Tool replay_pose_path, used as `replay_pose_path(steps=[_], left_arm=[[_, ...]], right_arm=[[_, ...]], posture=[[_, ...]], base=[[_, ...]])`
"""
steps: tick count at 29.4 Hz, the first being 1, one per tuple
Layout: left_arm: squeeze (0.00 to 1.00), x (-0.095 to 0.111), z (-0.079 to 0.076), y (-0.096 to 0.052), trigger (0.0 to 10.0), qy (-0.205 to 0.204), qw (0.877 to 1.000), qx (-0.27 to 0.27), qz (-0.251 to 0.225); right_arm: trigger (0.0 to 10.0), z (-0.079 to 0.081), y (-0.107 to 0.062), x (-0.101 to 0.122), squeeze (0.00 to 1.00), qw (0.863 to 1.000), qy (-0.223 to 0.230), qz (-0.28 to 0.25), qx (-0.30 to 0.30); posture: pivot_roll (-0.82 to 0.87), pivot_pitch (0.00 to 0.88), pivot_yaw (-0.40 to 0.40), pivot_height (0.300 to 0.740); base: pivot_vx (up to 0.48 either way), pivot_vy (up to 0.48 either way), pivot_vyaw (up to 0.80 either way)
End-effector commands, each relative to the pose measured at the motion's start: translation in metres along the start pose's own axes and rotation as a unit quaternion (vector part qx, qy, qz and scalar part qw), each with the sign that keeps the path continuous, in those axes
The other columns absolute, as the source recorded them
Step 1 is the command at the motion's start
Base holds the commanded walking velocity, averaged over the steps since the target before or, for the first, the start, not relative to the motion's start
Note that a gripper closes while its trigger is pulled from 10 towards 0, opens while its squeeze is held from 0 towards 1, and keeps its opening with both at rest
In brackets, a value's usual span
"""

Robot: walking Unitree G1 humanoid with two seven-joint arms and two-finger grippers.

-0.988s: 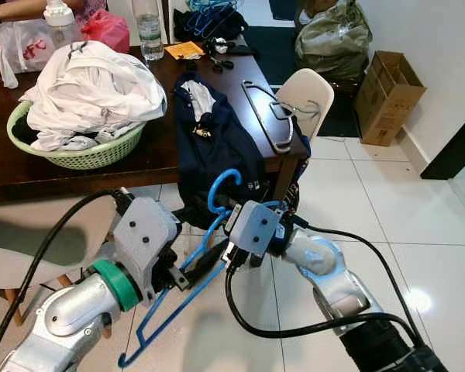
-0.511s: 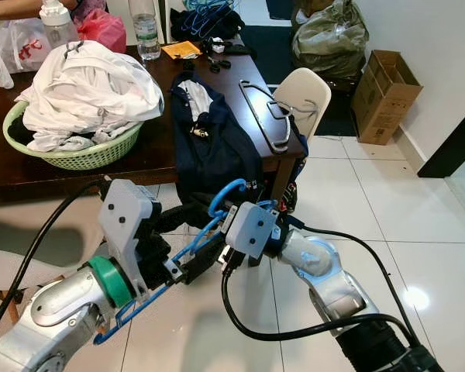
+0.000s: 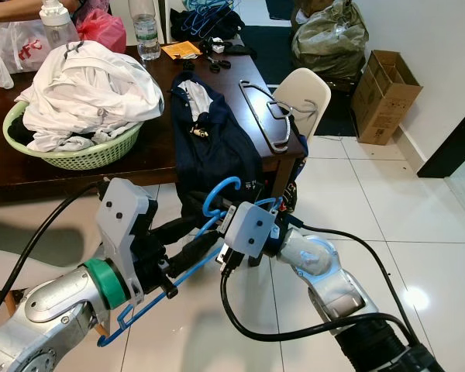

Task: Hang hanger

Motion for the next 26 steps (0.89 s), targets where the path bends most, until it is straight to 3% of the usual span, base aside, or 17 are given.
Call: replay_pose_path(steps=[1, 10, 12, 13, 17, 18, 22, 26], left_arm=[[0.00, -0.014, 0.003, -0.001, 0.0, -0.006, 0.999, 0.013, 0.039], [0.00, -0.014, 0.008, -0.002, 0.0, 0.014, 0.998, 0.032, 0.047], [0.00, -0.013, 0.010, -0.001, 0.0, 0.041, 0.997, 0.044, 0.048], [0.00, 0.003, 0.011, 0.003, 0.0, 0.086, 0.994, 0.061, -0.004], [0.00, 0.021, 0.011, 0.005, 0.0, 0.123, 0.988, 0.076, -0.059], [0.00, 0.029, 0.008, 0.005, 10.0, 0.147, 0.983, 0.077, -0.081], [0.00, 0.033, 0.002, 0.004, 10.0, 0.153, 0.981, 0.069, -0.094], [0.00, 0.023, 0.005, 0.003, 10.0, 0.133, 0.985, 0.082, -0.075]], right_arm=[[10.0, 0.001, 0.001, 0.002, 0.00, 1.000, 0.002, -0.009, 0.001], [10.0, 0.001, 0.002, 0.003, 0.00, 1.000, 0.001, -0.011, 0.000], [10.0, 0.000, 0.002, 0.003, 0.00, 1.000, 0.001, -0.012, -0.001], [10.0, 0.002, 0.001, 0.002, 0.00, 1.000, -0.001, -0.008, 0.005], [10.0, 0.006, 0.000, 0.000, 0.00, 1.000, -0.002, -0.004, 0.013], [10.0, 0.010, -0.001, -0.003, 0.00, 1.000, -0.005, 0.003, 0.025], [10.0, 0.016, -0.005, -0.007, 0.00, 0.999, -0.009, 0.013, 0.044], [10.0, 0.013, -0.004, -0.005, 0.00, 0.999, 0.003, 0.008, 0.039]], posture=[[0.03, 0.101, 0.039, 0.740], [0.03, 0.102, 0.038, 0.740], [0.03, 0.102, 0.038, 0.740], [0.03, 0.105, 0.039, 0.740], [0.03, 0.105, 0.039, 0.740], [0.03, 0.106, 0.038, 0.740], [0.03, 0.108, 0.038, 0.740], [0.03, 0.109, 0.036, 0.740]], base=[[0.000, 0.000, 0.00], [0.000, 0.000, 0.00], [0.000, 0.000, 0.00], [0.000, 0.000, 0.00], [0.000, 0.000, 0.00], [0.000, 0.000, 0.00], [0.000, 0.000, 0.00], [0.000, 0.000, 0.00]])
Point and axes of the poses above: a point about 5 cm out from each wrist's last joint towards the gripper, its own y axis pointing out of the wrist towards the gripper, its own x axis along the axis of the wrist's last joint, z = x × y, the point moved 1 cm from there along y, pointing out of the wrist towards the gripper, and after that the axes turned 1 degree about y, right-handed, at the moved point
